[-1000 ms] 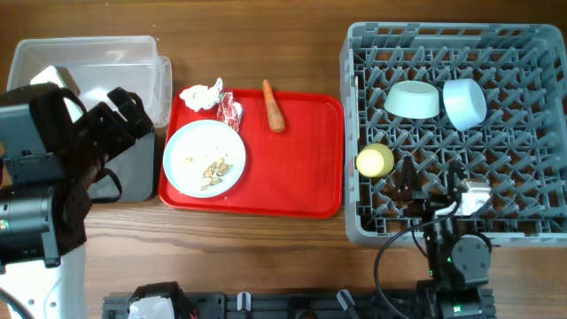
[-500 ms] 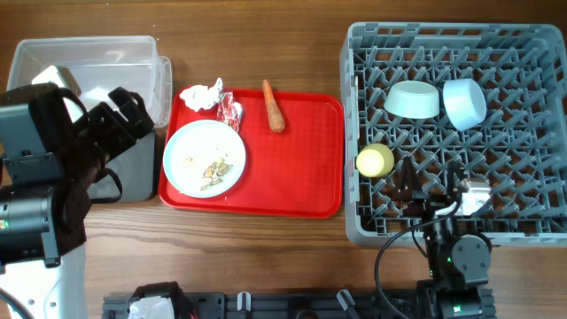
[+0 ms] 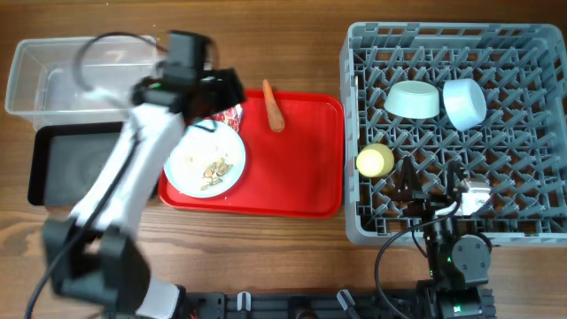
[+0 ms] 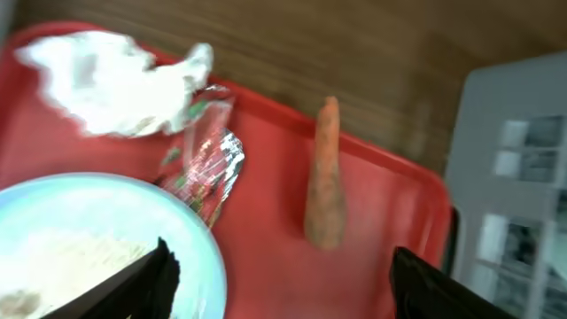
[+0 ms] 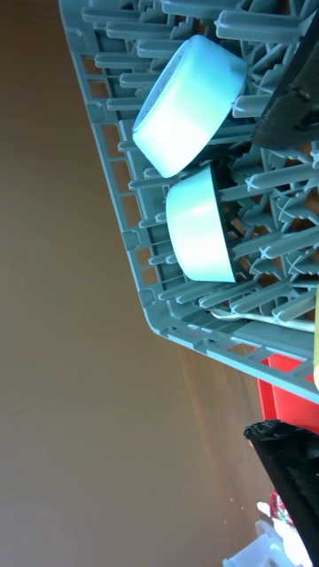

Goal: Sort waste into correct bins and load items into the dishwasher rack
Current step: 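Grasp the carrot with the left gripper and drop it in the black tray, then grasp the red candy wrapper with the left gripper and drop it in the clear bin, then grasp the crumpled tissue with the left gripper and drop it in the clear bin, then grasp the rim of the food plate with the left gripper and lift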

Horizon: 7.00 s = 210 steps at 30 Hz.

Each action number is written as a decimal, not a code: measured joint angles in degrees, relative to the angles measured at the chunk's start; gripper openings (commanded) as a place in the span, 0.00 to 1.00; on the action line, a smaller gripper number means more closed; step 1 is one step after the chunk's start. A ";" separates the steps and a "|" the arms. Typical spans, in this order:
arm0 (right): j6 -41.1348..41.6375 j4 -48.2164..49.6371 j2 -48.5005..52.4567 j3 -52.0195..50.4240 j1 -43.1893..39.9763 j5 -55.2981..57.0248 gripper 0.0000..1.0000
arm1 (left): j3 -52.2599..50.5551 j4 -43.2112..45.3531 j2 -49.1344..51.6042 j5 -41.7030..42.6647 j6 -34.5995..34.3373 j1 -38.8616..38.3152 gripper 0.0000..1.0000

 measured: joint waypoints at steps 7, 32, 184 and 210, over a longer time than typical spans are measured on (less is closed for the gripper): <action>-0.02 -0.02 0.04 0.00 0.00 0.02 1.00 | -0.02 13.60 13.57 -0.96 0.17 -7.50 0.68; -0.02 -0.04 0.04 -0.02 -0.02 0.00 1.00 | 1.84 -10.10 -4.04 -8.44 -4.50 -5.40 0.04; -0.02 -0.17 0.15 -0.02 -0.02 0.00 1.00 | 8.35 4.92 6.14 -11.98 19.54 9.33 0.04; -0.02 -0.20 0.22 -0.02 -0.02 0.00 1.00 | 3.61 -19.54 -3.58 -5.73 12.13 -10.73 0.49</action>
